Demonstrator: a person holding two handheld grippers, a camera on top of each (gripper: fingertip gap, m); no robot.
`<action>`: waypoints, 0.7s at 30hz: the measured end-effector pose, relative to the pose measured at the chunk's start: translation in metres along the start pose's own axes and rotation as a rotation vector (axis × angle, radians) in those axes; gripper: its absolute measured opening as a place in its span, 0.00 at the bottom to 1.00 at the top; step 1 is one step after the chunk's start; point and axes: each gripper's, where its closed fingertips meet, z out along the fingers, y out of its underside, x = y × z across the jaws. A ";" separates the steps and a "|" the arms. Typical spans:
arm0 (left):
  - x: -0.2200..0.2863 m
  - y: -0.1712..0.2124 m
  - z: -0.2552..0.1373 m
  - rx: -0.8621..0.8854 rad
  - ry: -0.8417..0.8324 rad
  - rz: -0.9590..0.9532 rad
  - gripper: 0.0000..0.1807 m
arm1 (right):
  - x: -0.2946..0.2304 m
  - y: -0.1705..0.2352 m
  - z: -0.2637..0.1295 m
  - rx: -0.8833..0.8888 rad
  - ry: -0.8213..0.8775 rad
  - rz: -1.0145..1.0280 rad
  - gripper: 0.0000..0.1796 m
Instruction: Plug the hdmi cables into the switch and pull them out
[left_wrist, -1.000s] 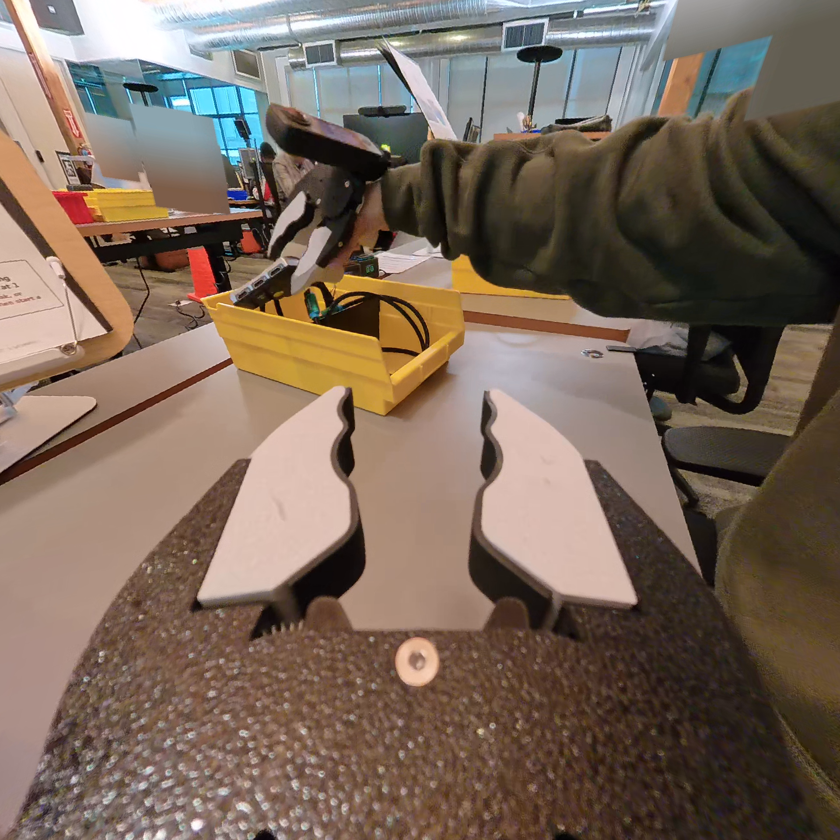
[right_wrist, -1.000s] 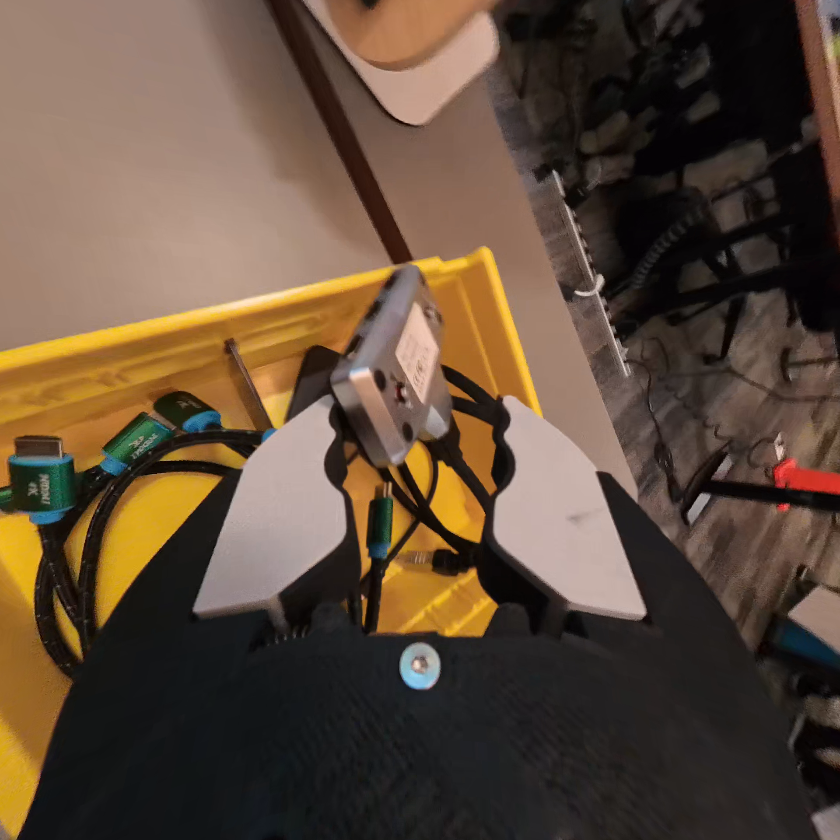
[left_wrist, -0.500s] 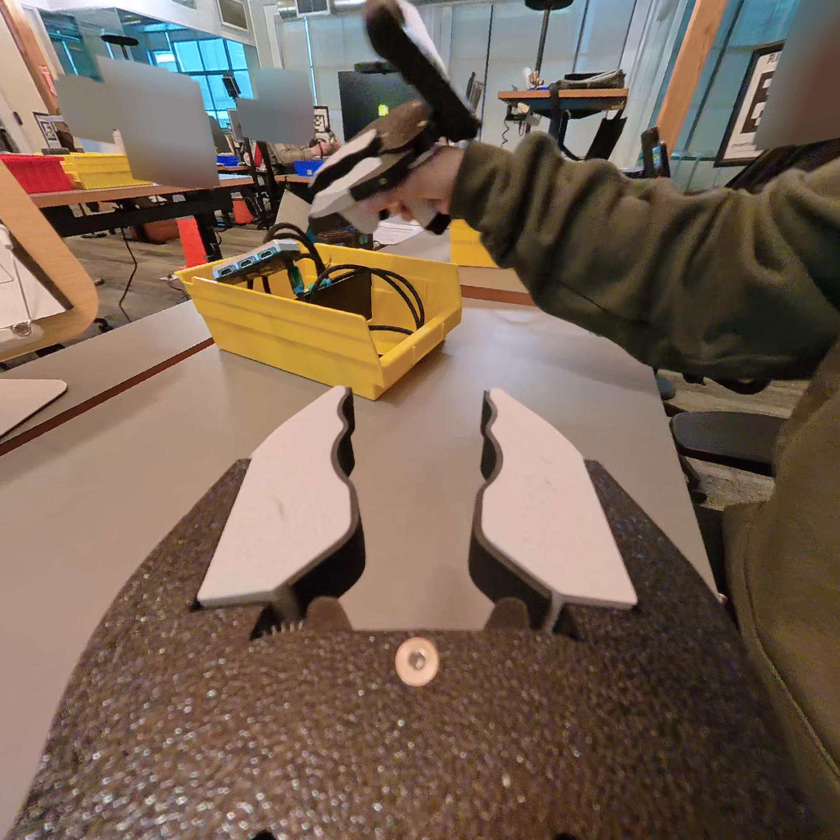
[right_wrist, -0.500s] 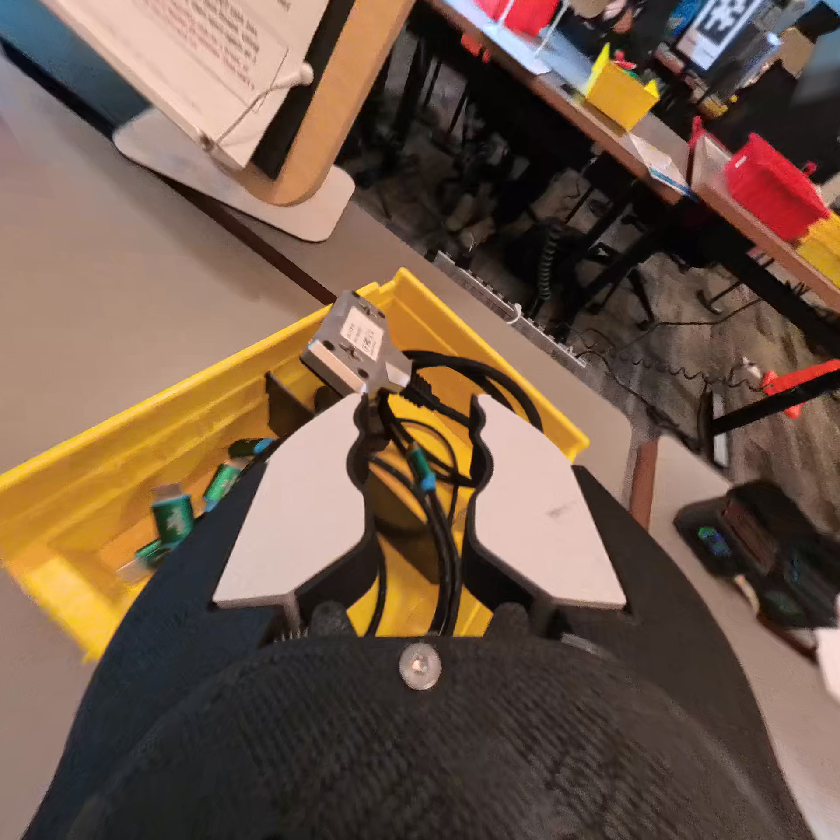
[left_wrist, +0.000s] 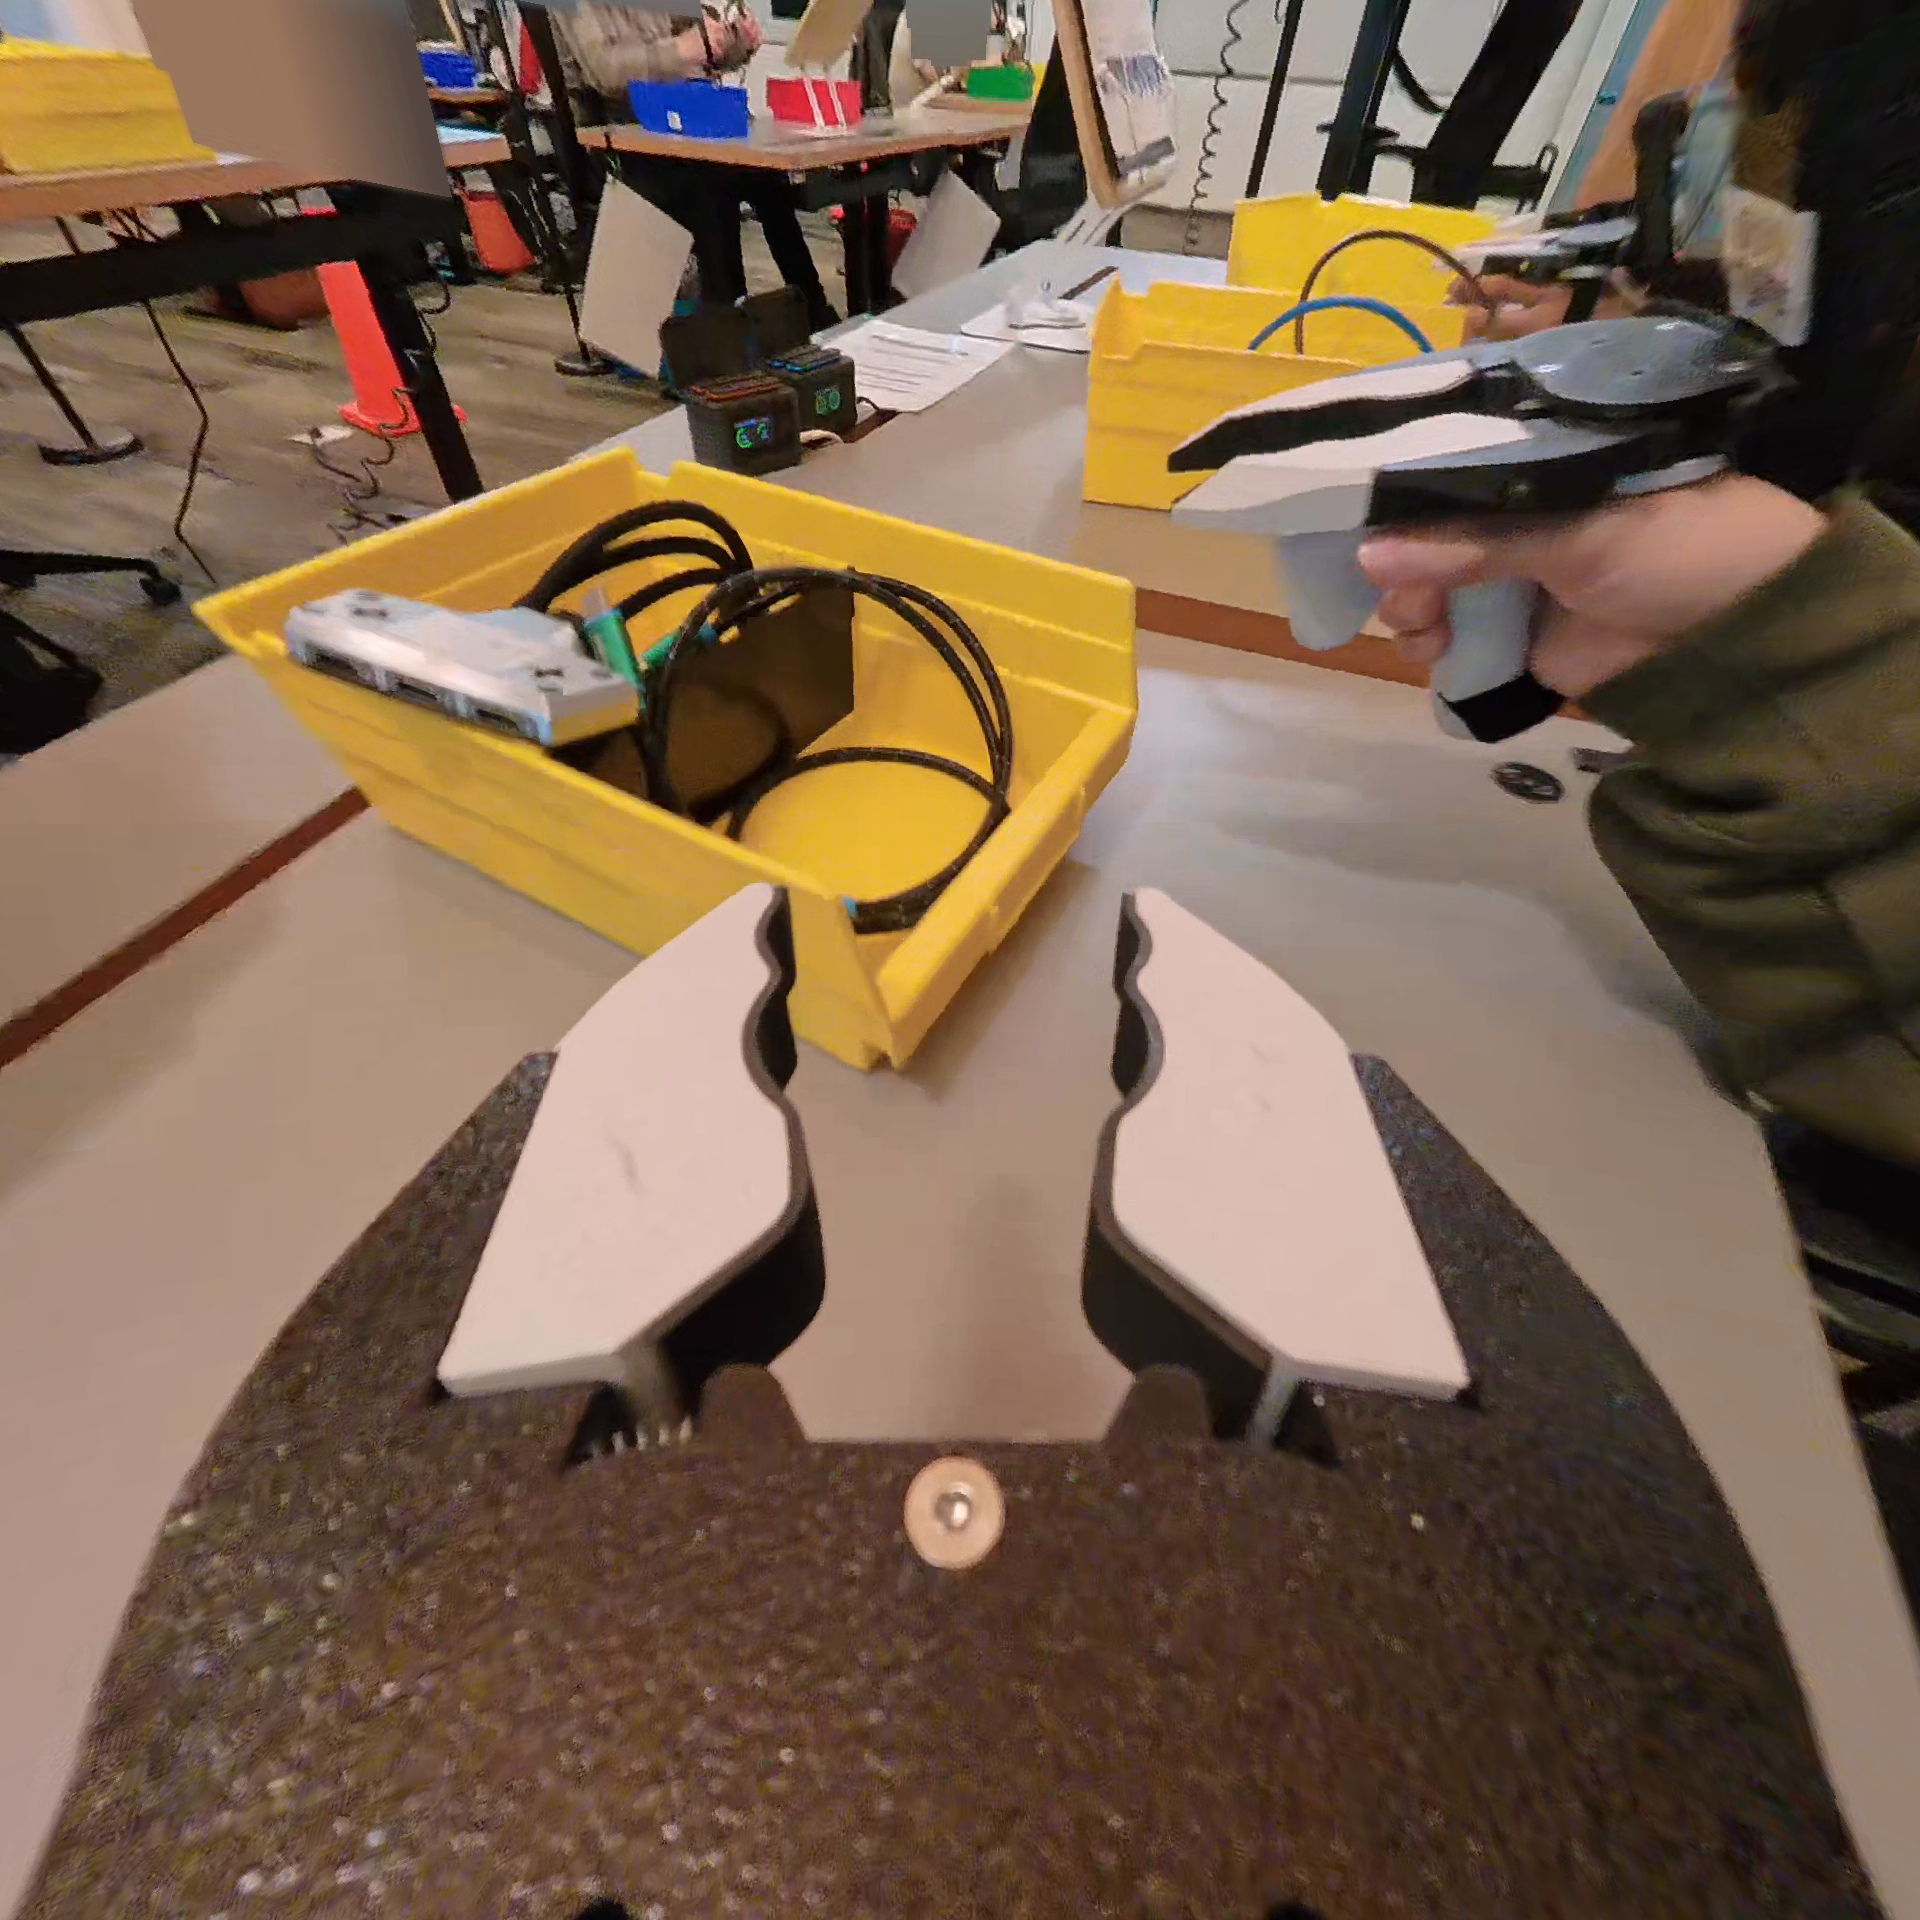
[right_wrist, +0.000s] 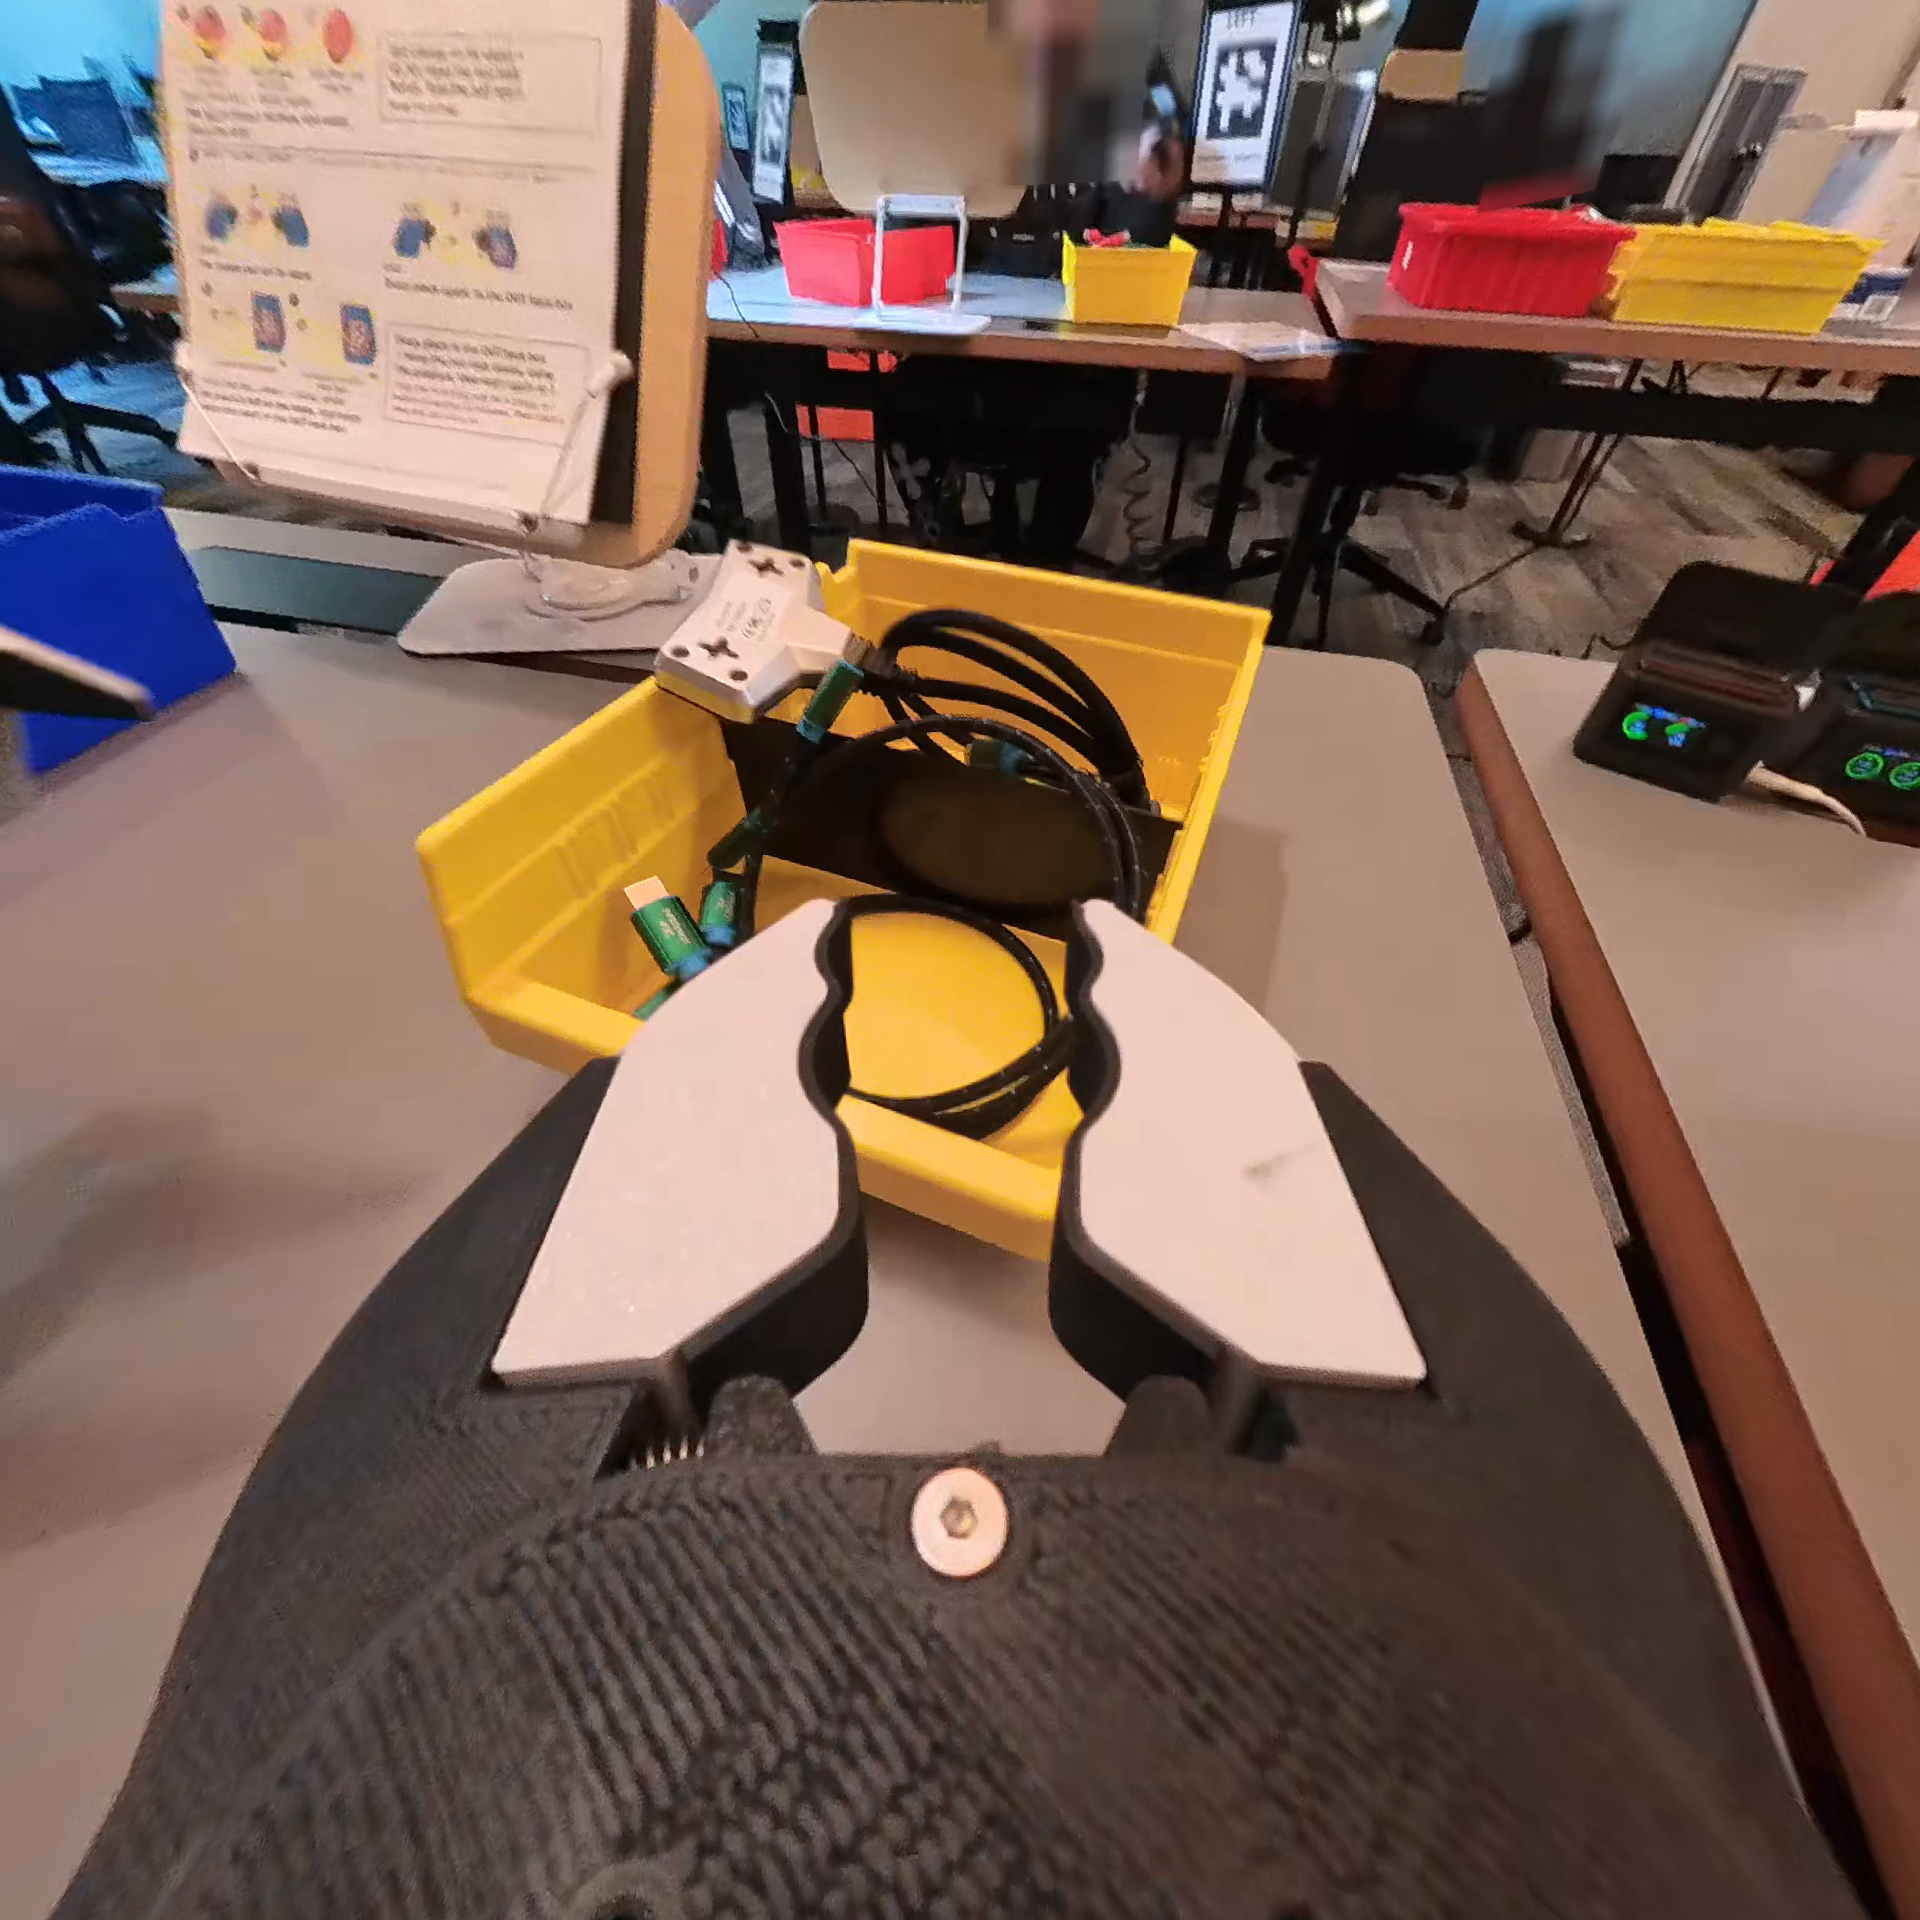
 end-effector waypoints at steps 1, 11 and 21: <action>-0.008 -0.005 0.008 -0.014 -0.031 0.034 0.32 | -0.004 -0.002 0.000 0.020 -0.024 -0.007 0.22; -0.107 -0.018 0.078 -0.315 -0.195 0.251 0.38 | 0.007 0.011 0.011 0.036 -0.089 0.128 0.21; -0.195 -0.008 0.137 -0.485 -0.449 0.238 0.28 | 0.019 0.038 0.020 -0.028 -0.091 0.099 0.21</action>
